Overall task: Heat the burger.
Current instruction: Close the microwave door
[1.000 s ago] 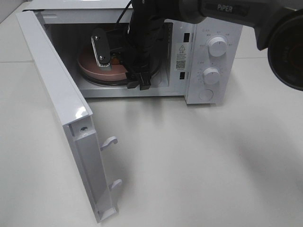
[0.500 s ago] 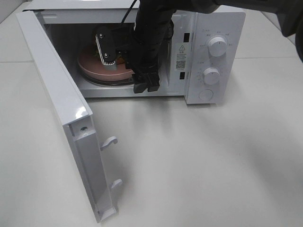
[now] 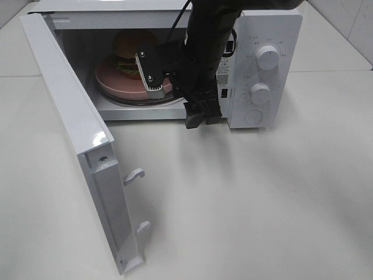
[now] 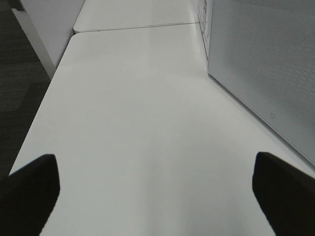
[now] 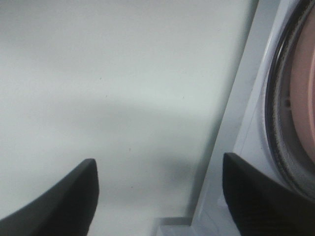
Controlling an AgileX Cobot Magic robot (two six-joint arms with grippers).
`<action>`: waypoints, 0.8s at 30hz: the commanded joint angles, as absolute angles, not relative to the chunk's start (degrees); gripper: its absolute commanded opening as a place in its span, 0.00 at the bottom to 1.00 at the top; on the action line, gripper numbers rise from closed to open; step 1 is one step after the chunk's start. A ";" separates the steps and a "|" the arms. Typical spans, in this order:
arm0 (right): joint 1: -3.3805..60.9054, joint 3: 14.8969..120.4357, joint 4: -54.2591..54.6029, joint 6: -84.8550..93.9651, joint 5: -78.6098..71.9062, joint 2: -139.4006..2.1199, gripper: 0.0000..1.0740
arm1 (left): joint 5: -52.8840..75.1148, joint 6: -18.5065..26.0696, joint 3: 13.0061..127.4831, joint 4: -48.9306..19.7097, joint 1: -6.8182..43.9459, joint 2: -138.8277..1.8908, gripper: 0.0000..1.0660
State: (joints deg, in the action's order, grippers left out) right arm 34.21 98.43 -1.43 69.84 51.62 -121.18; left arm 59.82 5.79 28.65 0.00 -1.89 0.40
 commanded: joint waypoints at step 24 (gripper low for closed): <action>34.21 68.12 -3.50 53.97 50.48 -92.70 0.72 | 59.30 5.50 28.53 -0.34 -2.12 1.43 0.95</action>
State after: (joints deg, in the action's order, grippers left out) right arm 34.21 71.28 -3.50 56.26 50.36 -96.03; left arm 59.82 5.79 28.65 0.00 -1.89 0.40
